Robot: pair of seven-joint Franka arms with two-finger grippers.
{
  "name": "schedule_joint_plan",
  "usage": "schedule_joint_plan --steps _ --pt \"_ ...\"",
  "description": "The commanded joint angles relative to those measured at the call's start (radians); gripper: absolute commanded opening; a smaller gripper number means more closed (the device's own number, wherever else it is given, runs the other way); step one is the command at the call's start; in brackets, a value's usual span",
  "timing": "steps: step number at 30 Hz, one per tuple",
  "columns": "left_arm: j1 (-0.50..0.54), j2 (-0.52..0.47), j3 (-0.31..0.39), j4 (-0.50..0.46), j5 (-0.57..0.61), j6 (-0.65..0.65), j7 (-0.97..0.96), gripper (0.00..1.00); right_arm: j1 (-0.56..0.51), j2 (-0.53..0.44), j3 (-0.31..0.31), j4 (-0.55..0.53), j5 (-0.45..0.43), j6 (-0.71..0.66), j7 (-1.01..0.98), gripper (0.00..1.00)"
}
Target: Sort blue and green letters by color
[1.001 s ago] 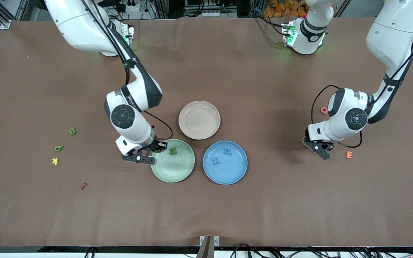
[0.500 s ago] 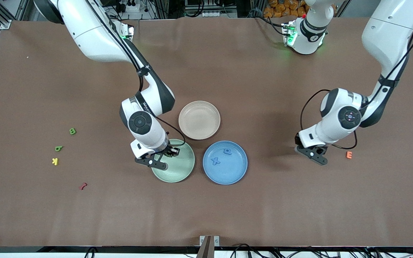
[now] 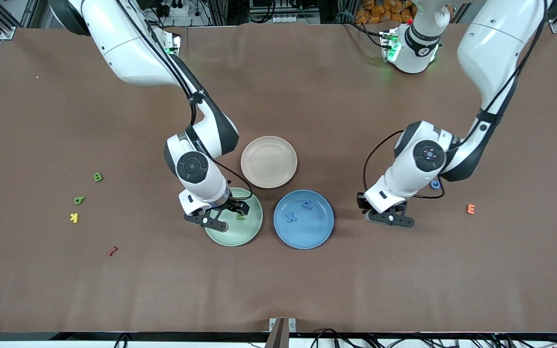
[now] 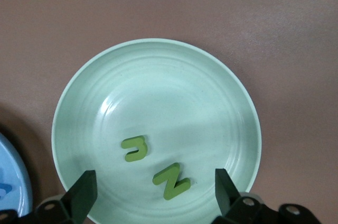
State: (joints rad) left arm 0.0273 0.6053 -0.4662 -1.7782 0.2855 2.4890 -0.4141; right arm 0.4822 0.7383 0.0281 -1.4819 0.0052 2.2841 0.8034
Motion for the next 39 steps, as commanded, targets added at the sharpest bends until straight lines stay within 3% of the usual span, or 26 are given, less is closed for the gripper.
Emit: schedule_joint_plan --steps 1,11,18,33,35,37,39 --pt "-0.069 0.048 0.003 0.069 -0.014 -0.019 -0.146 0.00 -0.005 -0.002 0.001 0.025 0.013 -0.034 0.005 1.00" --pt "-0.184 0.100 0.011 0.126 -0.008 -0.007 -0.322 0.00 -0.050 -0.071 -0.002 0.019 0.013 -0.201 -0.101 1.00" --pt "-0.201 0.143 0.012 0.186 -0.008 0.013 -0.365 0.00 -0.106 -0.152 -0.002 -0.011 0.013 -0.311 -0.206 1.00" --pt "-0.287 0.175 0.107 0.215 -0.008 0.068 -0.387 0.00 -0.272 -0.378 -0.005 -0.254 0.012 -0.322 -0.446 1.00" --pt "-0.287 0.175 0.107 0.215 -0.008 0.068 -0.381 0.27 -0.293 -0.395 -0.007 -0.273 0.010 -0.322 -0.464 1.00" --pt "-0.287 0.175 0.107 0.215 -0.006 0.068 -0.371 0.63 -0.313 -0.404 -0.007 -0.284 0.003 -0.324 -0.474 1.00" --pt "-0.285 0.174 0.109 0.215 -0.005 0.068 -0.359 0.84 -0.329 -0.409 -0.008 -0.293 -0.002 -0.324 -0.477 1.00"
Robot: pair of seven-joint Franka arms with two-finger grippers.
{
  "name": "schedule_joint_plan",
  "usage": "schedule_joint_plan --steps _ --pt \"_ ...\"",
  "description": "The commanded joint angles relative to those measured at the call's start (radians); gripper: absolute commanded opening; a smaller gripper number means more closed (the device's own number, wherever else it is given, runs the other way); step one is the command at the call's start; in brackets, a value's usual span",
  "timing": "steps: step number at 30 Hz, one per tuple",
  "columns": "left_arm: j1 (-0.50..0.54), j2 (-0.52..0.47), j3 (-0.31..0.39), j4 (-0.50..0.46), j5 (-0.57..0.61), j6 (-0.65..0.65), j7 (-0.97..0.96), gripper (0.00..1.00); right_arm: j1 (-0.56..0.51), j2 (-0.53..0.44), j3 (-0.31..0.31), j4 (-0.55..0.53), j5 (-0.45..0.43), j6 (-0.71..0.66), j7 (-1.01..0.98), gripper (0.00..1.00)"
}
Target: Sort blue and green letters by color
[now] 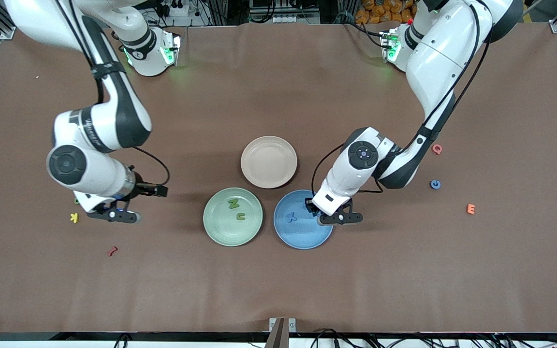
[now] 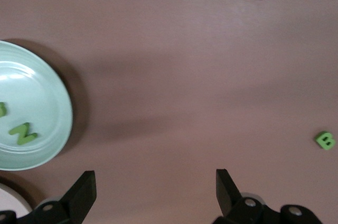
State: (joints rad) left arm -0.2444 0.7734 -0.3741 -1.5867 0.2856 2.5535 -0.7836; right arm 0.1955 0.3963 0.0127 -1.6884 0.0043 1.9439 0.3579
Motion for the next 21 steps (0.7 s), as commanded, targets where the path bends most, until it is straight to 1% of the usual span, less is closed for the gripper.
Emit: schedule_joint_plan --steps 1,5,12,16,21 --pt "-0.012 0.006 0.017 0.024 -0.005 0.004 0.020 0.88 -0.056 -0.071 0.007 -0.092 -0.001 0.017 -0.033 1.00" --pt "-0.003 0.003 0.017 0.024 -0.005 0.004 0.064 1.00 -0.099 -0.086 0.006 -0.125 -0.001 0.021 -0.068 1.00" --pt "0.017 -0.008 0.017 0.014 -0.002 0.002 0.109 1.00 -0.159 -0.135 0.006 -0.220 -0.001 0.084 -0.140 1.00" --pt "0.047 -0.016 0.017 0.004 0.000 -0.007 0.171 1.00 -0.224 -0.163 0.006 -0.287 -0.001 0.145 -0.241 1.00" --pt "0.086 -0.049 0.014 -0.021 0.000 -0.073 0.271 1.00 -0.298 -0.165 0.006 -0.326 -0.001 0.193 -0.344 1.00"
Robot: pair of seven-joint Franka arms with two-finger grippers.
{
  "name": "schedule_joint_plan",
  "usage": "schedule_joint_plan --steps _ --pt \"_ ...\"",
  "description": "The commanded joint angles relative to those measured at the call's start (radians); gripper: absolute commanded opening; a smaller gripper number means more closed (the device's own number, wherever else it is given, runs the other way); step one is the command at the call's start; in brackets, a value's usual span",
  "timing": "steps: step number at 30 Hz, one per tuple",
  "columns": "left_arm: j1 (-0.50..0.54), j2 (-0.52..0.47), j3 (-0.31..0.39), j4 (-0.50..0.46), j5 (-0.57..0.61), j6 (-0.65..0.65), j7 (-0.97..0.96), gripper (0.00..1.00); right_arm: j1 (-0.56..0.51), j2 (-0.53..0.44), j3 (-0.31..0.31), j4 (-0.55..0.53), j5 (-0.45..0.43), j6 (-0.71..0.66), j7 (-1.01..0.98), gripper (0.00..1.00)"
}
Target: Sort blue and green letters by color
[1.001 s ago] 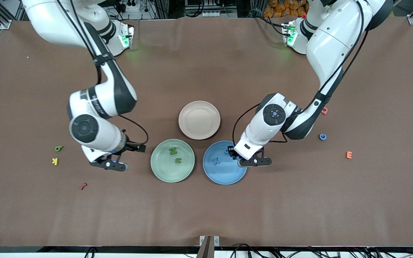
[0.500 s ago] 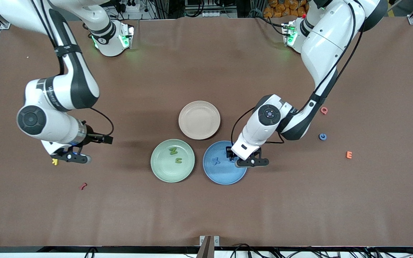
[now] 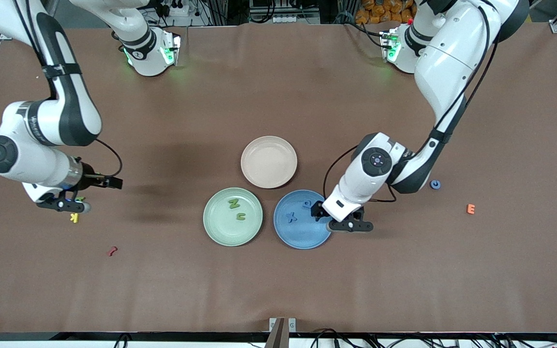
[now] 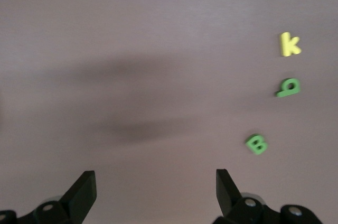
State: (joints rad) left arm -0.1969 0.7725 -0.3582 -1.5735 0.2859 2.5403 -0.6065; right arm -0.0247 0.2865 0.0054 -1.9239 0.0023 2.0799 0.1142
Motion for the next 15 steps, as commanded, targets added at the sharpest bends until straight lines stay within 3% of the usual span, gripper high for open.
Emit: schedule_joint_plan --steps 1,7,15 --pt "0.053 -0.058 -0.008 -0.034 -0.001 -0.090 0.125 1.00 -0.090 -0.055 0.013 -0.098 0.001 0.071 -0.119 1.00" --pt "0.125 -0.111 -0.030 -0.048 -0.019 -0.221 0.278 1.00 -0.126 -0.050 0.011 -0.148 -0.001 0.164 -0.174 1.00" --pt "0.387 -0.214 -0.206 -0.218 -0.017 -0.229 0.399 1.00 -0.185 -0.018 0.011 -0.231 -0.010 0.354 -0.283 1.00"
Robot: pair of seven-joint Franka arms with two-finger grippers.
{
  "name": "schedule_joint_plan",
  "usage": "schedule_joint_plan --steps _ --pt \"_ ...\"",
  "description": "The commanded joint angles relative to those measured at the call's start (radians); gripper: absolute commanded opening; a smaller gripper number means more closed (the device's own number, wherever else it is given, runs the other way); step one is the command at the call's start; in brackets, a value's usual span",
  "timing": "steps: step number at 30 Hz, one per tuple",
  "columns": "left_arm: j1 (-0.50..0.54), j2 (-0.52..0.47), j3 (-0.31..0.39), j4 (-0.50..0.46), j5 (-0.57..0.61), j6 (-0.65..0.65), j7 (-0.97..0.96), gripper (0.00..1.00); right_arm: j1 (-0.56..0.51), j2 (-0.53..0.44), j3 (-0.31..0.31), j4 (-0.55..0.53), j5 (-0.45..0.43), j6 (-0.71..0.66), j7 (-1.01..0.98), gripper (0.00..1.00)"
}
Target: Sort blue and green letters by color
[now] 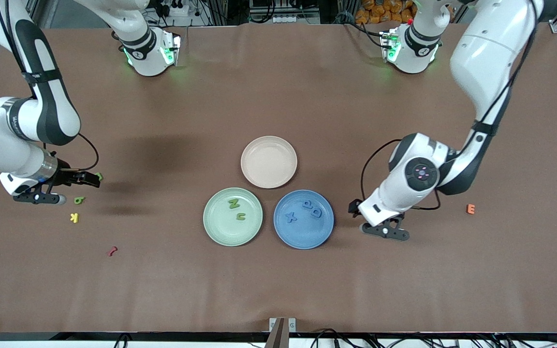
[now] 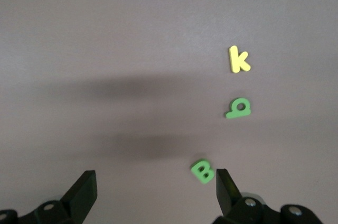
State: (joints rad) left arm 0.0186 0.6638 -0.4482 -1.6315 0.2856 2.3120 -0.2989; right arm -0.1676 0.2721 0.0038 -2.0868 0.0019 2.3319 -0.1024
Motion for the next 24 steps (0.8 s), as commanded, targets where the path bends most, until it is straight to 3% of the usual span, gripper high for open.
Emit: schedule_joint_plan --steps 1,8,18,24 --pt "0.223 -0.122 -0.147 -0.189 -0.017 0.000 0.122 1.00 -0.059 0.009 0.013 -0.068 -0.013 0.125 -0.089 1.00" --pt "0.457 -0.173 -0.299 -0.315 0.004 0.021 0.244 1.00 -0.108 0.071 0.015 -0.067 -0.014 0.211 -0.206 1.00" --pt "0.553 -0.296 -0.310 -0.565 0.102 0.214 0.262 1.00 -0.136 0.182 0.015 -0.032 -0.017 0.299 -0.283 1.00" --pt "0.595 -0.302 -0.310 -0.633 0.181 0.299 0.279 1.00 -0.150 0.203 0.015 -0.004 -0.016 0.294 -0.319 0.98"
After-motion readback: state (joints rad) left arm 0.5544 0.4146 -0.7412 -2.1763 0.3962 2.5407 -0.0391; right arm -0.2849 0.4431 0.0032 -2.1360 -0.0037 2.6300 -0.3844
